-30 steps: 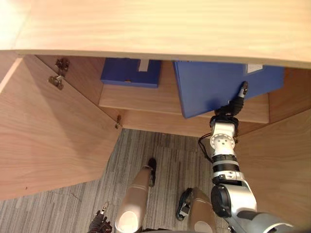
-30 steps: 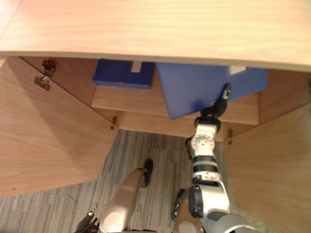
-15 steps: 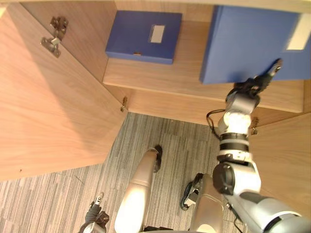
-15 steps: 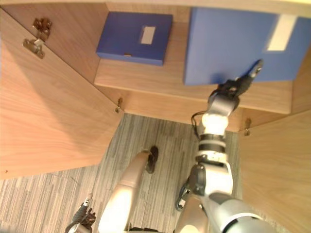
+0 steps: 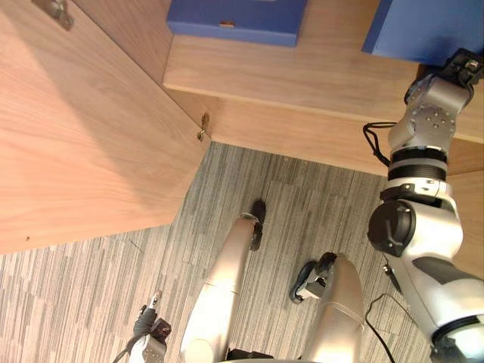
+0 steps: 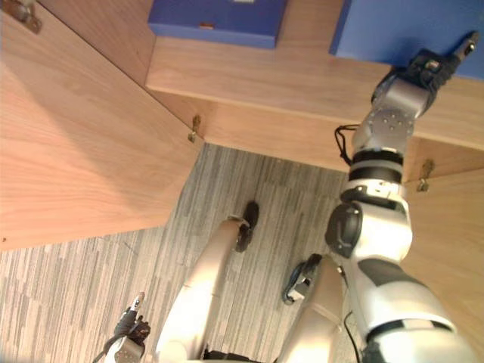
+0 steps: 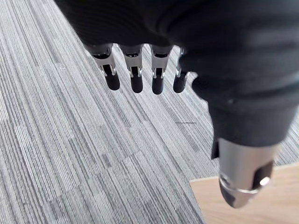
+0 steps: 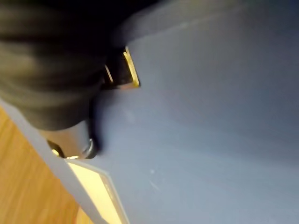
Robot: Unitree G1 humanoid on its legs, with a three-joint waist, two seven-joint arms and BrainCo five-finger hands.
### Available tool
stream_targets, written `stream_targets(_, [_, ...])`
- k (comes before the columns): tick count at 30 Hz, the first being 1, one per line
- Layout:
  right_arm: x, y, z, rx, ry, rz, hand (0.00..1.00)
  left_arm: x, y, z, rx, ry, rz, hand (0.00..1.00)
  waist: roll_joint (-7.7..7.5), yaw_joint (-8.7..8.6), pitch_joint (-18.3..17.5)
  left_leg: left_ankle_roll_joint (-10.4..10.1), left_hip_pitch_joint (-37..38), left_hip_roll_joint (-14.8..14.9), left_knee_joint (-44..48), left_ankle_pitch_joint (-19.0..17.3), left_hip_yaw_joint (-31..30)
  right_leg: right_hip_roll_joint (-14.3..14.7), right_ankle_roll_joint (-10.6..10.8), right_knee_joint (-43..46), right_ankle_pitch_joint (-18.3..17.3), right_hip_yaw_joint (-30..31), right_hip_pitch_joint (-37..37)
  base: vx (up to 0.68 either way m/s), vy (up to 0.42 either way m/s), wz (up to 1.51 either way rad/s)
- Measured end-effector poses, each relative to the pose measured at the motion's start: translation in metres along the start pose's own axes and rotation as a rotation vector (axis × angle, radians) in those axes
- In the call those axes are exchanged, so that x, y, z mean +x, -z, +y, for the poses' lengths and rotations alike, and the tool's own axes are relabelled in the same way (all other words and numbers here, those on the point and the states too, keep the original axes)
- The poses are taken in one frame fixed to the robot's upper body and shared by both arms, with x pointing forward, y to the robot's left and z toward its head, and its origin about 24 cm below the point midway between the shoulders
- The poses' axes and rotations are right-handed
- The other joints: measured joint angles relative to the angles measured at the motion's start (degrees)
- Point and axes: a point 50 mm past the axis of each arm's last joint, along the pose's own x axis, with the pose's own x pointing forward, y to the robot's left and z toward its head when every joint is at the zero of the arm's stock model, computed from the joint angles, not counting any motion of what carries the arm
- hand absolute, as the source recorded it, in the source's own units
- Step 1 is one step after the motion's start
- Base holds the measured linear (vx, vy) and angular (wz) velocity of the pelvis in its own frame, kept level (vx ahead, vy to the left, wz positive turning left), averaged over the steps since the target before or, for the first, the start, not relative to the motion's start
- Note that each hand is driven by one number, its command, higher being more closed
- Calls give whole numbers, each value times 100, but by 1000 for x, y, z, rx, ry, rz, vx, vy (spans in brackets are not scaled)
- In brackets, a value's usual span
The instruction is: Walk over to the cabinet, pick up the folder, carry it to the office cabinet, place the folder inside the office cabinet, then close the office cabinet door
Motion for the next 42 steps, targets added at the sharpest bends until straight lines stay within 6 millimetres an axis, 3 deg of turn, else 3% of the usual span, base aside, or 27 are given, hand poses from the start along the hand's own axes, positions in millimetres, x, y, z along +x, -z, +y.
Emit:
stream_targets(7, [-3, 10, 21, -52, -37, 43, 100, 3, -20, 5, -75, -69, -64, 0, 6, 42, 29, -18, -307, -4, 36, 77, -20, -19, -43, 170, -24, -12, -336, 5, -43, 3])
stream_targets(12, [-14, -2, 39, 200, -68, -56, 100, 4, -25, 8, -106, -124, -80, 0, 11, 90, 46, -60, -478, -52, 63, 121, -37, -64, -85, 288, -89, -34, -489, 15, -51, 10])
stream_targets(18, [-20, -17, 48, 315, -88, -127, 100, 4, -27, 14, -112, -155, -82, 0, 19, 93, 55, -85, -585, -82, 76, 136, -66, -77, -106, 376, -133, -58, -588, 30, -51, 6])
stream_targets(19, [-22, -18, 51, 324, -102, -132, 0, 4, -27, 15, -110, -158, -82, 0, 21, 101, 56, -88, -591, -89, 46, 140, -73, -83, -109, 376, -134, -69, -598, 25, -53, 8])
stream_targets(30, [-29, -9, 74, 304, -207, -79, 0, 4, -38, 29, -167, -218, -121, 0, 21, 154, 56, -203, -590, -136, -129, 282, -243, -51, -148, 319, -152, -220, -557, 35, -56, 7])
stream_targets(35, [-26, 8, 74, 105, -244, -17, 0, 4, -42, 34, -183, -233, -132, 0, 21, 156, 56, -168, -594, -77, -158, 260, -222, -15, -150, 255, -151, -229, -558, 20, -20, -3])
stream_targets(42, [-22, 45, 70, -353, -318, 120, 0, 4, -45, 33, -187, -226, -142, 0, 18, 89, 58, -157, -725, -53, -176, 331, -243, 20, -154, 190, -148, -264, -654, 34, -21, 1])
